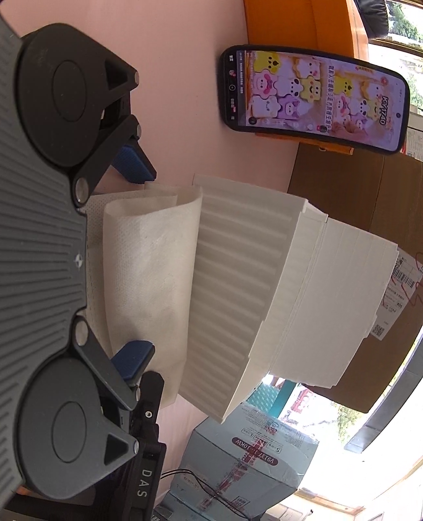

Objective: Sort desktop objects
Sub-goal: 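Close the left gripper on the beige cloth edge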

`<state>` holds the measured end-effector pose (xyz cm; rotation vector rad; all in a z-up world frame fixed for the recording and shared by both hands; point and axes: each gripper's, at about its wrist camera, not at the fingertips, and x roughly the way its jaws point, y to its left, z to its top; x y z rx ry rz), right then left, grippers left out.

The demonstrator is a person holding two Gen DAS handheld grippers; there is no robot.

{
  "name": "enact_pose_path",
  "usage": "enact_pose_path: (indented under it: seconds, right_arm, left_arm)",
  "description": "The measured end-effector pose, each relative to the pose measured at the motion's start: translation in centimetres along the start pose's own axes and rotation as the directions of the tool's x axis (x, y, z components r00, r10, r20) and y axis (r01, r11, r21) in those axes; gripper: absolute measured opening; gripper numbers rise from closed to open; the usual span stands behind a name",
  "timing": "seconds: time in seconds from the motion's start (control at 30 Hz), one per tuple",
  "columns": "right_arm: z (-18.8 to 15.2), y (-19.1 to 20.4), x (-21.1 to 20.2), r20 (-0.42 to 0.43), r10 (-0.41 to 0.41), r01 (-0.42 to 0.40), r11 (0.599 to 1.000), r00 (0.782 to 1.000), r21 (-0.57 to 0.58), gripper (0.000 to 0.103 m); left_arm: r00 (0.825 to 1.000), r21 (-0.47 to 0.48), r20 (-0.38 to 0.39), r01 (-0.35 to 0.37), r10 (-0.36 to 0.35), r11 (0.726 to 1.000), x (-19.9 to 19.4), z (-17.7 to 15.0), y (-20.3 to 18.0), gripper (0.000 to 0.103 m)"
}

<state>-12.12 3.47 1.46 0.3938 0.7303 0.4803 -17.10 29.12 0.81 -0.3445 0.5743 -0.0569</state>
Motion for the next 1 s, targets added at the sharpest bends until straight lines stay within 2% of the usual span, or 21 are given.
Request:
enact_pose_path:
  seconds: [0.1,0.17,0.33,0.43,0.53,0.67,0.83,0.9,0.93,1.0]
  right_arm:
    - [-0.2,-0.1,0.0,-0.004,0.008,-0.008,1.000,1.000,0.005,0.045]
    - [-0.3,-0.1,0.0,-0.001,0.007,-0.007,1.000,1.000,0.002,0.042]
    - [-0.5,-0.3,-0.2,0.009,0.006,-0.006,1.000,1.000,0.005,0.029]
    - [-0.7,0.3,-0.6,0.027,-0.006,0.007,0.999,1.000,-0.036,0.026]
    - [-1.1,1.6,-1.0,0.060,-0.035,0.042,0.992,0.998,-0.115,0.022]
    - [-1.4,2.4,-1.6,0.097,-0.042,0.057,0.985,0.994,-0.162,0.022]
    - [-1.6,2.9,-2.0,0.126,-0.049,0.073,0.977,0.991,-0.199,0.021]
    - [-1.7,3.1,-2.2,0.138,-0.051,0.080,0.974,0.989,-0.213,0.021]
    - [-1.7,3.2,-2.3,0.144,-0.052,0.084,0.972,0.988,-0.220,0.021]
    - [-1.8,3.4,-2.4,0.156,-0.055,0.091,0.968,0.986,-0.234,0.021]
  left_arm:
    - [1.000,0.008,0.008,0.005,-0.005,1.000,-0.1,-0.2,-0.1,0.088]
    - [1.000,0.017,0.015,0.012,-0.012,1.000,-0.2,-0.3,-0.2,0.072]
    - [0.998,0.033,0.056,0.007,-0.009,0.999,-0.9,-0.6,-0.4,0.059]
    - [0.996,0.047,0.084,0.010,-0.014,0.999,-1.5,-0.7,-0.6,0.054]
    - [0.993,0.061,0.116,-0.004,-0.003,0.998,-2.0,-0.8,-0.8,0.052]
    - [0.988,0.094,0.156,-0.023,0.008,0.995,-2.7,-1.1,-1.4,0.052]
    - [0.972,0.131,0.235,-0.038,0.006,0.991,-4.0,-1.4,-1.9,0.052]
    - [0.975,0.120,0.221,-0.029,0.001,0.992,-3.9,-1.2,-1.7,0.057]
    - [0.981,0.107,0.193,-0.021,-0.001,0.994,-3.5,-0.9,-1.5,0.065]
    - [0.989,0.068,0.148,-0.015,0.005,0.998,-2.8,-0.6,-1.0,0.067]
